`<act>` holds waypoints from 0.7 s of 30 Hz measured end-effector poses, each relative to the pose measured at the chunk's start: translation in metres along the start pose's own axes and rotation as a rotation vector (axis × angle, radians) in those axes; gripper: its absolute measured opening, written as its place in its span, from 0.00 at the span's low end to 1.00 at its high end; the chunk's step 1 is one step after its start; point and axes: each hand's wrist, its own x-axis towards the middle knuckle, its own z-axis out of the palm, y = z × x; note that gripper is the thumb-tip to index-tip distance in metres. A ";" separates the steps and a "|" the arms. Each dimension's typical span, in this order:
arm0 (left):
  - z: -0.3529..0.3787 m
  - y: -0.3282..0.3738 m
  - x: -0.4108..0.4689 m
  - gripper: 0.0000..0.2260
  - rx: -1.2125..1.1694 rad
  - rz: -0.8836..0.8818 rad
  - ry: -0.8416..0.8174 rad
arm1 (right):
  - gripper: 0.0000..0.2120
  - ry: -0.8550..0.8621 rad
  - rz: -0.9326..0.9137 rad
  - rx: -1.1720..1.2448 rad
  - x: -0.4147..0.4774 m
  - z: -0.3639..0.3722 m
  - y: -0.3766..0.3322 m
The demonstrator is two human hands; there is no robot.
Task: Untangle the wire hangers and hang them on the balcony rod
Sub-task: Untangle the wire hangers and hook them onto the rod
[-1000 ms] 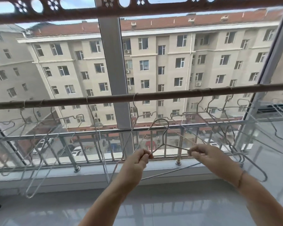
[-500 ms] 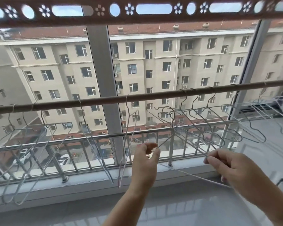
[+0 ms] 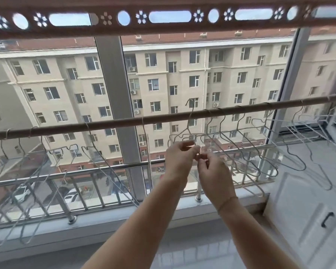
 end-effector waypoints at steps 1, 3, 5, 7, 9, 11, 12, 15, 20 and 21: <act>-0.002 -0.002 0.004 0.10 0.009 -0.007 0.011 | 0.09 -0.013 0.010 -0.010 0.002 0.004 0.001; -0.006 -0.006 0.009 0.09 0.002 -0.024 0.039 | 0.09 -0.040 0.029 -0.023 0.006 0.010 0.003; -0.009 -0.011 0.013 0.08 -0.001 -0.038 0.063 | 0.09 -0.068 0.051 -0.028 0.007 0.016 0.007; -0.012 -0.017 0.015 0.07 0.021 -0.044 0.068 | 0.09 -0.113 0.074 -0.043 0.005 0.020 0.010; -0.015 -0.024 0.017 0.05 0.029 -0.063 0.076 | 0.09 -0.158 0.075 -0.055 0.002 0.022 0.013; -0.018 -0.031 0.018 0.06 0.042 -0.080 0.083 | 0.09 -0.187 0.065 -0.052 -0.002 0.022 0.015; -0.020 -0.033 0.017 0.06 0.057 -0.081 0.086 | 0.09 -0.183 0.049 -0.061 -0.003 0.022 0.016; -0.027 -0.038 0.014 0.08 0.092 -0.070 0.093 | 0.13 -0.129 -0.010 -0.105 -0.001 0.021 0.016; -0.039 -0.030 0.006 0.06 0.073 -0.003 0.173 | 0.14 -0.097 -0.146 -0.010 -0.003 0.020 0.001; -0.042 -0.027 0.004 0.05 0.059 0.019 0.186 | 0.13 -0.093 -0.194 0.015 -0.005 0.020 -0.003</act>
